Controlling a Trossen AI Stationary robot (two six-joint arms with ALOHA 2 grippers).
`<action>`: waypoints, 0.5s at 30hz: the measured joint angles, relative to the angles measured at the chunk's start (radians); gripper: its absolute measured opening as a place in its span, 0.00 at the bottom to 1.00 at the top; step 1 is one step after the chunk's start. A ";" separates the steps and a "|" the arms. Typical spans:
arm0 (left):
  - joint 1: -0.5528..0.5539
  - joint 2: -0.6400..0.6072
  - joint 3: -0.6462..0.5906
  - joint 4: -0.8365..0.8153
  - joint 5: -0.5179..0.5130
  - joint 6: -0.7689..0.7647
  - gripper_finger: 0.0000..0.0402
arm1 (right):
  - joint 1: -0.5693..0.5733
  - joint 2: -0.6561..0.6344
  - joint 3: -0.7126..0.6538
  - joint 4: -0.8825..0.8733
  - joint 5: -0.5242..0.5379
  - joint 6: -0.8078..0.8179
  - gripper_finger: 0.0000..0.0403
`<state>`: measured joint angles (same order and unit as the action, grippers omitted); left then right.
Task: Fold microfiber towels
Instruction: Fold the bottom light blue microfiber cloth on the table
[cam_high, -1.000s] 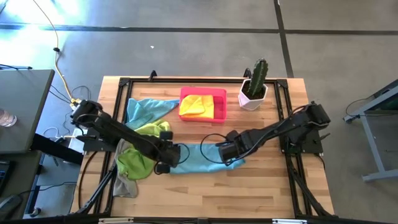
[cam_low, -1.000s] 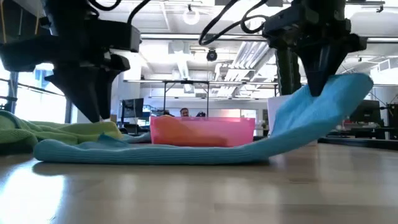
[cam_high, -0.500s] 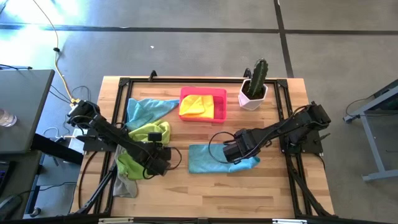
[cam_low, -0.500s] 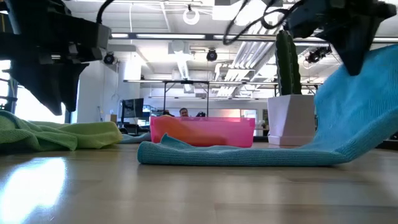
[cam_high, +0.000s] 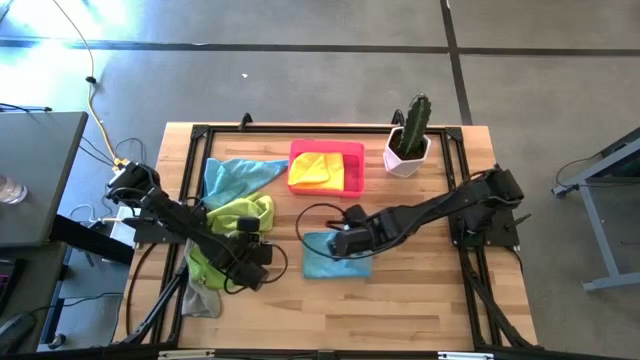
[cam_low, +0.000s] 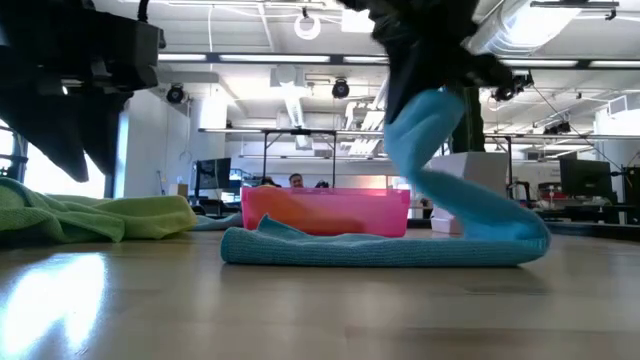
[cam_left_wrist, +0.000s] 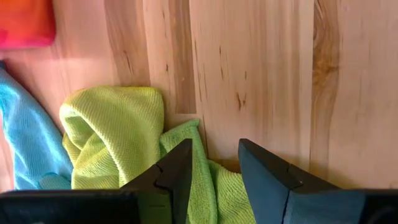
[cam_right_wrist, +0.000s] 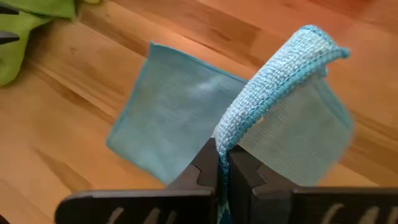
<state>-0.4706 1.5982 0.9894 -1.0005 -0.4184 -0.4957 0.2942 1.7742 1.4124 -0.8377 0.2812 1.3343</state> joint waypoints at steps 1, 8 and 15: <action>-0.004 0.000 0.000 -0.001 -0.005 0.000 0.30 | -0.006 0.017 0.000 0.031 -0.012 -0.014 0.00; -0.029 0.000 0.000 -0.004 -0.013 0.001 0.30 | -0.021 0.121 0.000 0.208 -0.137 -0.082 0.00; -0.035 0.000 0.001 -0.005 -0.023 0.001 0.30 | -0.022 0.144 0.000 0.278 -0.127 -0.087 0.00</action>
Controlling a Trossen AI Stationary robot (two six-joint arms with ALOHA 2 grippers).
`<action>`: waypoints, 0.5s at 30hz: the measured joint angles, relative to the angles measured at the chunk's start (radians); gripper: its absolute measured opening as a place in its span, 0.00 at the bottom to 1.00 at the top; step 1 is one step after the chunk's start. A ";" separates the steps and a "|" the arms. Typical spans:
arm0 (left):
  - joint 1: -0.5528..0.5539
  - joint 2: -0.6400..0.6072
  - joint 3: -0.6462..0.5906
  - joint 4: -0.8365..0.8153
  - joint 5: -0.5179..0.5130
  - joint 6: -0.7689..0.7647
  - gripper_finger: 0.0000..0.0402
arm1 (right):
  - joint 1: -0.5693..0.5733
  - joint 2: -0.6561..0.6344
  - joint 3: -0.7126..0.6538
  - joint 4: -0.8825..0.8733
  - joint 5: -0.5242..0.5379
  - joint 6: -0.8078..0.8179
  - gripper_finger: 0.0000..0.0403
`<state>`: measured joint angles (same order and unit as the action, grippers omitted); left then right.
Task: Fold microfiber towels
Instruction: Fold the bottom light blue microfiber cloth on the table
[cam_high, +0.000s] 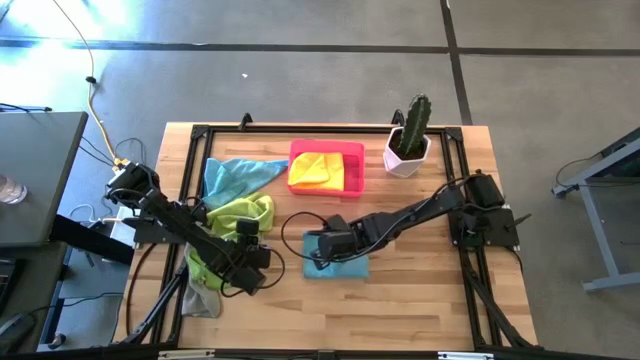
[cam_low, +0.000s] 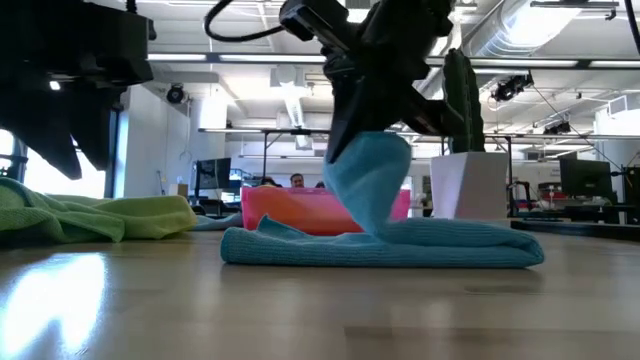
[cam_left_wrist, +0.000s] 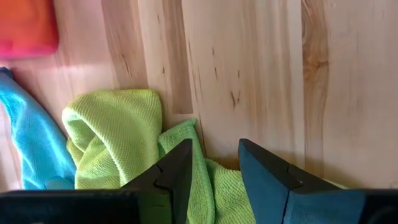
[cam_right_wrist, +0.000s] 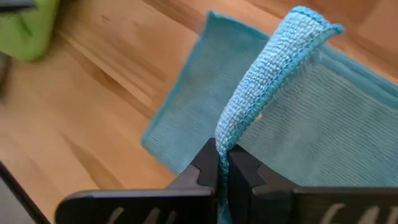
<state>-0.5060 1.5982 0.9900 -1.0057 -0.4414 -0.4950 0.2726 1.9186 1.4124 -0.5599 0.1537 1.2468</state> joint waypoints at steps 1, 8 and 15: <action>0.000 0.000 0.000 0.000 -0.007 0.000 0.30 | 0.000 0.000 0.000 0.009 0.009 -0.006 0.00; 0.000 0.000 0.000 0.000 -0.020 0.000 0.30 | -0.005 0.000 0.000 0.042 0.034 -0.034 0.02; 0.000 0.000 0.000 0.000 -0.020 0.000 0.30 | -0.005 0.011 0.000 0.088 0.036 -0.061 0.06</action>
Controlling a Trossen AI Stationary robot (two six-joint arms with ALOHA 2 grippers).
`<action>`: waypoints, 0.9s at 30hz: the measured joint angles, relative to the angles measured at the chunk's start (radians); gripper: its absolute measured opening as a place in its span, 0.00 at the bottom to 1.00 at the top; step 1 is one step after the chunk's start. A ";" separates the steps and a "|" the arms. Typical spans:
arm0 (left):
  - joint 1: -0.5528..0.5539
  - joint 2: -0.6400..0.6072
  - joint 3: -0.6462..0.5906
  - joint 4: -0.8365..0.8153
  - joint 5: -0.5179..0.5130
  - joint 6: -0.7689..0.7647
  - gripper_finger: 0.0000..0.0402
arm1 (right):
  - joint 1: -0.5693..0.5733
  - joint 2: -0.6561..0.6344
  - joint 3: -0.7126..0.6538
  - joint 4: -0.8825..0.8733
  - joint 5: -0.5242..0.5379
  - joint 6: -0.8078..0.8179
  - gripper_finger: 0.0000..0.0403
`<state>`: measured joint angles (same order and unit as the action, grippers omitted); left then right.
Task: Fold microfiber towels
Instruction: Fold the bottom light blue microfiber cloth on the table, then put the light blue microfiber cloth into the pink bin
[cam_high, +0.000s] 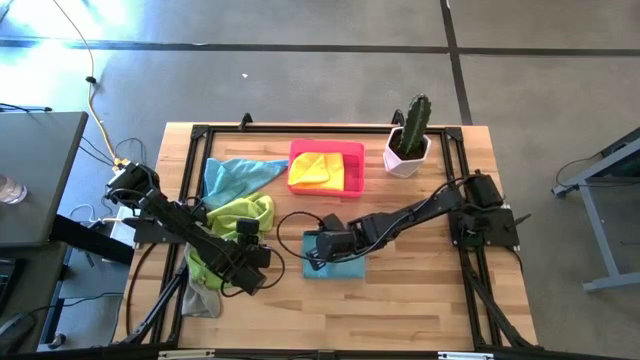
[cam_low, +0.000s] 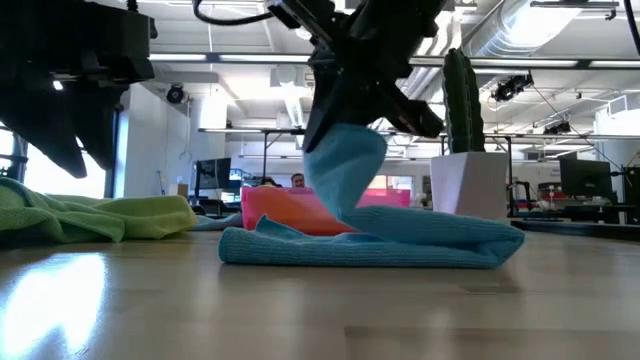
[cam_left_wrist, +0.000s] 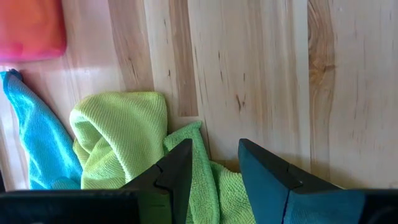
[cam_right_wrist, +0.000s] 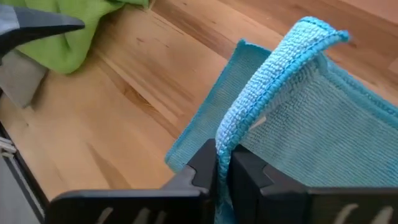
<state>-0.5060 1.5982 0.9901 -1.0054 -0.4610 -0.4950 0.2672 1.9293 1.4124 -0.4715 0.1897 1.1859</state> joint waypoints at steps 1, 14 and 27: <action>0.000 0.000 0.000 0.000 0.000 0.000 0.30 | 0.000 0.008 0.000 -0.002 -0.002 -0.013 0.06; 0.001 0.000 0.000 0.000 0.000 -0.002 0.30 | -0.005 0.039 0.000 0.120 -0.188 -0.252 0.44; 0.002 0.000 0.000 0.007 0.001 -0.045 0.30 | 0.122 0.085 0.000 0.074 0.016 -0.772 0.46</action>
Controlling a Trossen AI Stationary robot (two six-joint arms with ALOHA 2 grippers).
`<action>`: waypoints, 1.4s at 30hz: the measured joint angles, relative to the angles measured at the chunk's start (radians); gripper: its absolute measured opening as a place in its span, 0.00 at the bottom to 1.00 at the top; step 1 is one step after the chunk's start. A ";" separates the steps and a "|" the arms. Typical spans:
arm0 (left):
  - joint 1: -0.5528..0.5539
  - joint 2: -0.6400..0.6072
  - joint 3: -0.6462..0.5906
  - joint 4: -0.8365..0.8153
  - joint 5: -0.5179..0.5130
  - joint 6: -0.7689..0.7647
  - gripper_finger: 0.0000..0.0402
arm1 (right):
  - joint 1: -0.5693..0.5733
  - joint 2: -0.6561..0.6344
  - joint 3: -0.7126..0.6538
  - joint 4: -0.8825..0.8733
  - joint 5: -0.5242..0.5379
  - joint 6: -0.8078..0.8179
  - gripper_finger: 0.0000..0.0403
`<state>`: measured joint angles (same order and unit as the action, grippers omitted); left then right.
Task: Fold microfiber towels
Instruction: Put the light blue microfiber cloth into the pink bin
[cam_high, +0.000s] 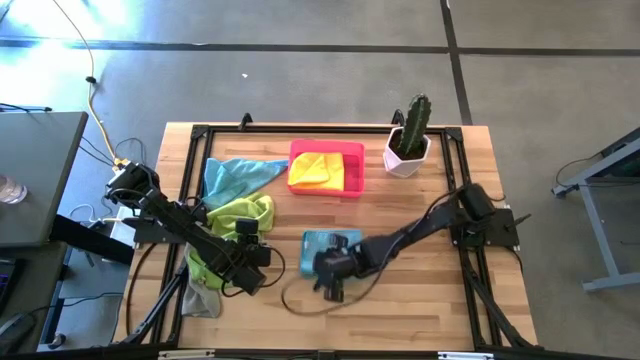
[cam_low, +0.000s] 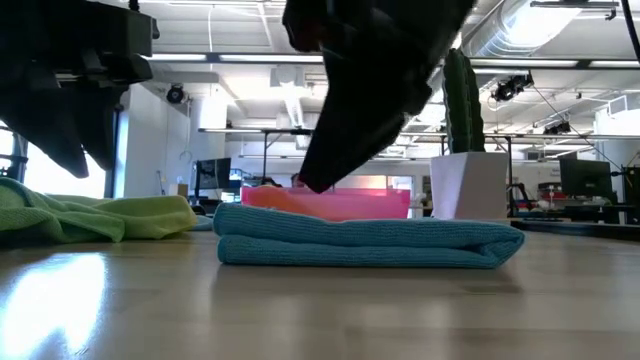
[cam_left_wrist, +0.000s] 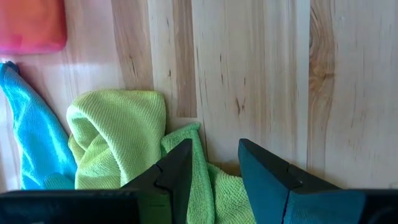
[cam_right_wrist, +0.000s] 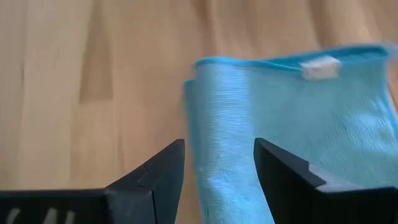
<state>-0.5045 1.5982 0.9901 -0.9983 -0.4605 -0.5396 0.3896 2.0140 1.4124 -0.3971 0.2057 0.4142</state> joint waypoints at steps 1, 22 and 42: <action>0.000 0.000 0.000 0.000 0.000 0.000 0.30 | 0.015 0.009 0.000 0.015 0.017 -0.054 0.46; 0.000 0.000 0.000 0.017 0.003 -0.034 0.30 | 0.028 0.160 0.003 0.142 0.114 -0.074 0.46; 0.000 0.000 0.000 0.021 0.004 -0.034 0.30 | 0.030 0.194 0.004 0.125 0.182 0.041 0.03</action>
<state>-0.5045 1.5978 0.9905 -0.9775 -0.4568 -0.5732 0.4195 2.2082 1.4166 -0.2724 0.3880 0.4551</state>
